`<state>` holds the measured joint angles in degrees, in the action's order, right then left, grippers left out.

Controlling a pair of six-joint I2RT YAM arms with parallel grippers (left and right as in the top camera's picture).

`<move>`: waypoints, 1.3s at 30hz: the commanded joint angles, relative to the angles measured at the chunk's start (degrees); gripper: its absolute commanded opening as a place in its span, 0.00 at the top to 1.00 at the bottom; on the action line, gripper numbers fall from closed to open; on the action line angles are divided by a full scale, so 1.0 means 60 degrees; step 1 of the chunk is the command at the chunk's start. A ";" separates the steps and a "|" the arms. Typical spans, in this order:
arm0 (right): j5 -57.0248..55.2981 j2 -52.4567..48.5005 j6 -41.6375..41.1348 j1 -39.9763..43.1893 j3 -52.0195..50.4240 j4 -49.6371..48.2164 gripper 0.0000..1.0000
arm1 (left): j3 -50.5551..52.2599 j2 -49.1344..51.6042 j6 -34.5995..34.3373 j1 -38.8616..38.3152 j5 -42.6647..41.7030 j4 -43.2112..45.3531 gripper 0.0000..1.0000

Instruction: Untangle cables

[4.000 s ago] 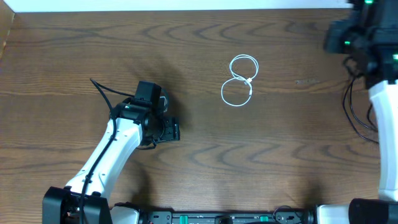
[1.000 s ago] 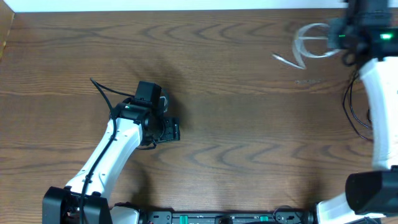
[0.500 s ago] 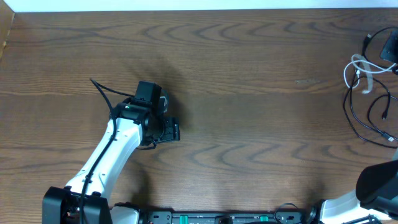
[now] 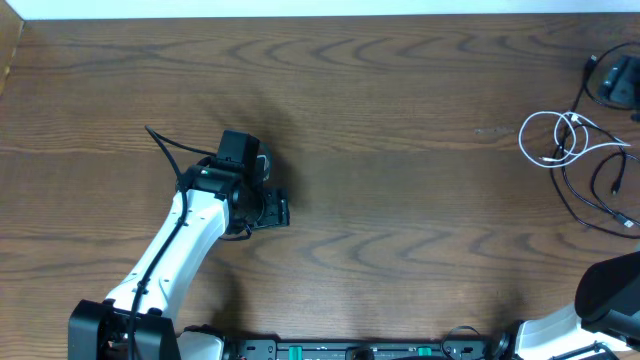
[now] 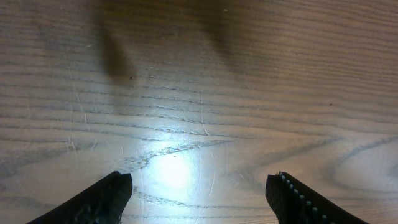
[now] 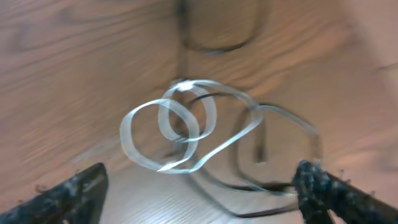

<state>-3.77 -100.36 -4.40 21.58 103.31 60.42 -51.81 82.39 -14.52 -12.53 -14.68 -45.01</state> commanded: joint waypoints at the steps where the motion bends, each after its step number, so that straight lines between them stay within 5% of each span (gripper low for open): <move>1: 0.2929 -0.0018 -0.0029 -0.0015 -0.0062 0.0379 0.05 | 0.0051 -0.0011 0.0164 -0.0022 0.0062 -0.0047 0.25; 7: 0.5253 -0.0018 0.1293 -0.0678 -0.0069 0.1231 0.01 | -0.0568 -0.0018 0.0747 -0.0025 0.0062 -0.0146 0.26; 19: 0.2116 -0.0018 0.1694 -0.4156 -0.0335 0.2102 0.01 | -0.2794 -0.0015 0.0783 0.0044 0.0892 -0.1224 0.17; 30: 0.1934 0.0259 0.1166 -0.4579 -0.0495 0.3978 0.01 | -0.2823 -0.0372 0.0747 0.0845 0.0816 -0.3563 0.15; 36: 0.1938 0.2047 0.1089 -0.4579 -0.2306 0.3115 0.01 | -0.2269 -0.1698 0.0794 0.0856 0.0820 -0.3461 0.16; 39: 0.1978 0.4630 0.0776 -0.4579 -0.4965 0.1468 0.01 | -0.1348 -0.3799 0.0962 0.0852 0.0816 -0.2575 0.15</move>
<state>8.03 -84.88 2.52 -5.80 84.49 75.94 -64.29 69.04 -10.22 -7.60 -10.33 -64.34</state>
